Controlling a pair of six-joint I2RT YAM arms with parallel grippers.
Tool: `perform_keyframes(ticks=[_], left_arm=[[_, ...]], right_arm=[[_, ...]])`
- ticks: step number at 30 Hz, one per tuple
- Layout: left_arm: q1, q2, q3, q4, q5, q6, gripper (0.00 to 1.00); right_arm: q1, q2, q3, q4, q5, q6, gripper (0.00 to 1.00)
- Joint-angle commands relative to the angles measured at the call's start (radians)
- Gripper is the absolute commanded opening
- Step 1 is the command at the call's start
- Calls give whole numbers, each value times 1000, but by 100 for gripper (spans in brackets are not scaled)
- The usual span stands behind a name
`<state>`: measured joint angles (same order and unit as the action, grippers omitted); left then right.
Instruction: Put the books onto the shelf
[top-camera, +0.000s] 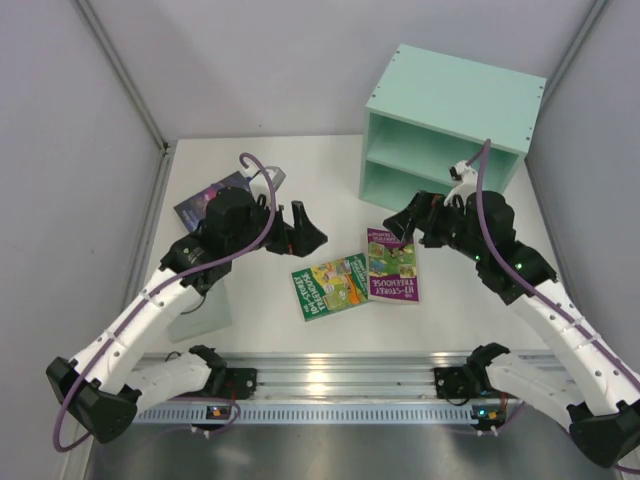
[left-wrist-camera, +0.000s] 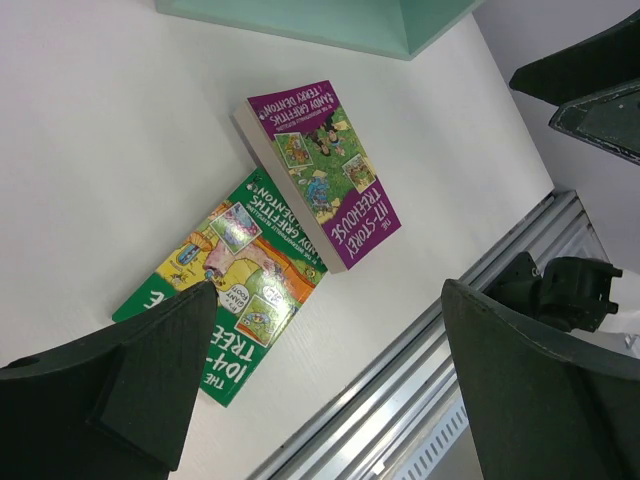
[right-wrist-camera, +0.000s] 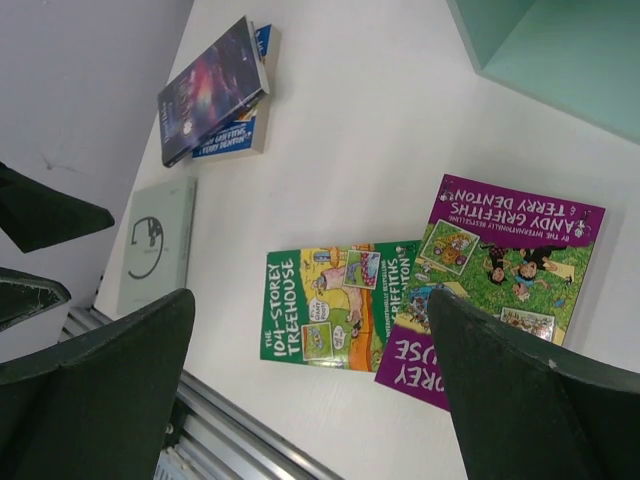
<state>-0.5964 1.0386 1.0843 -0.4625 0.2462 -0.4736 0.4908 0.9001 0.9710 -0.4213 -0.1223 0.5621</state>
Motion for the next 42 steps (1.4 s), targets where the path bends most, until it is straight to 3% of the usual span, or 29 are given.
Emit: perform_keyframes(ticks=[1, 9, 16, 22, 27, 31, 42], left_arm=[[3, 1, 0, 53, 2, -8, 99], [3, 15, -40, 61, -45, -28, 99], [3, 98, -142, 198, -4, -97, 95], [-6, 231, -228, 441, 113, -174, 92], [-36, 388, -221, 547, 79, -180, 92], [-54, 507, -181, 594, 119, -204, 92], [-118, 744, -49, 642, 153, -253, 90]], right_arm=[[6, 3, 15, -2, 6, 7, 100], [8, 26, -32, -4, 26, -11, 100], [6, 149, -145, 48, -27, -79, 100], [-4, 165, -261, 144, 22, -44, 88], [-37, 105, -337, 147, 118, -24, 72], [-130, 89, -426, 173, 86, -5, 60], [-224, 137, -583, 326, -62, 18, 59]])
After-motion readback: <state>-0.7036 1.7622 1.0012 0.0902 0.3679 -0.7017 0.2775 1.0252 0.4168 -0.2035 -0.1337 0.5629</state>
